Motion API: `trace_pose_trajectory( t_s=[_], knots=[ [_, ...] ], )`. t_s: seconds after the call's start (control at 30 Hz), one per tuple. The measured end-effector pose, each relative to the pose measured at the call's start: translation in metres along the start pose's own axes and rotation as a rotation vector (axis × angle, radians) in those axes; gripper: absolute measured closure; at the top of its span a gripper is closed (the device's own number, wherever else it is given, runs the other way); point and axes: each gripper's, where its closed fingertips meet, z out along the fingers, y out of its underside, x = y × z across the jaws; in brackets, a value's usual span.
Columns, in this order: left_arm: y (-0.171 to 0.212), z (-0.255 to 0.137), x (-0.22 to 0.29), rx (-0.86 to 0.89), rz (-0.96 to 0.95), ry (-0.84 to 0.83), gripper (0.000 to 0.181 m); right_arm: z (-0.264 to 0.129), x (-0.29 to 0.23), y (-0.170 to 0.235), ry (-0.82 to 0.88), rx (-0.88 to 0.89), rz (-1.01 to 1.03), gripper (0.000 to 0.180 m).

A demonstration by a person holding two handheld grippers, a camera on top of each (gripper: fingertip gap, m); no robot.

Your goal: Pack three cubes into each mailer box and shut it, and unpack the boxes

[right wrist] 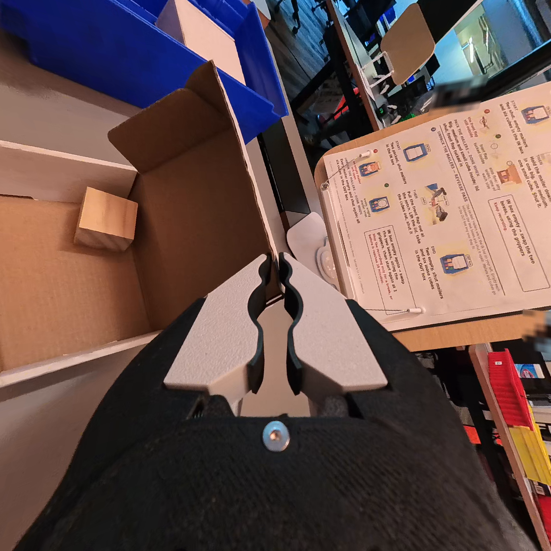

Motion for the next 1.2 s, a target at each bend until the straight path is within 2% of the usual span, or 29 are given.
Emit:
trace_pose_trajectory(
  t_s=[0.03, 0.1, 0.17, 0.33, 0.47, 0.6, 0.7, 0.77, 0.8, 0.93, 1.07, 1.13, 1.2],
  knots=[
    [-0.017, -0.009, 0.023, 0.057, 0.019, 0.060, 0.157, 0.000, 0.000, 0.000, -0.002, 0.003, 0.003, 0.177],
    [-0.028, -0.013, 0.063, 0.061, 0.112, 0.113, 0.157, 0.000, 0.000, -0.001, -0.003, 0.006, 0.008, 0.177],
    [-0.023, -0.002, 0.094, 0.003, 0.191, 0.122, 0.157, 0.000, 0.000, -0.004, -0.004, 0.010, 0.008, 0.177],
    [0.025, 0.059, 0.164, -0.212, 0.241, 0.207, 0.157, -0.002, -0.002, -0.007, -0.005, 0.009, -0.001, 0.177],
    [0.058, 0.100, 0.184, -0.350, 0.204, 0.217, 0.157, -0.005, -0.002, -0.007, -0.003, 0.005, -0.005, 0.177],
    [0.071, 0.119, 0.191, -0.396, 0.139, 0.188, 0.157, -0.007, -0.003, -0.005, -0.007, 0.006, -0.003, 0.177],
    [0.069, 0.117, 0.190, -0.376, 0.127, 0.172, 0.146, -0.006, -0.003, -0.004, -0.009, 0.007, -0.002, 0.177],
    [0.057, 0.101, 0.191, -0.322, 0.106, 0.214, 0.136, -0.006, -0.003, -0.004, -0.011, 0.007, 0.000, 0.177],
    [0.049, 0.089, 0.191, -0.282, 0.098, 0.244, 0.137, -0.005, -0.003, -0.003, -0.012, 0.007, 0.001, 0.177],
    [0.027, 0.027, 0.154, -0.169, 0.045, 0.241, 0.155, -0.005, -0.004, -0.003, -0.016, 0.008, 0.007, 0.176],
    [0.059, -0.006, 0.064, -0.302, -0.064, 0.027, 0.164, -0.004, -0.004, -0.002, -0.016, 0.003, 0.008, 0.176],
    [0.088, -0.005, 0.018, -0.410, -0.203, -0.074, 0.156, -0.004, -0.004, -0.002, -0.016, 0.001, 0.010, 0.176],
    [0.115, 0.006, -0.010, -0.507, -0.334, -0.104, 0.144, -0.004, -0.004, -0.003, -0.015, -0.001, 0.008, 0.177]
  ],
)
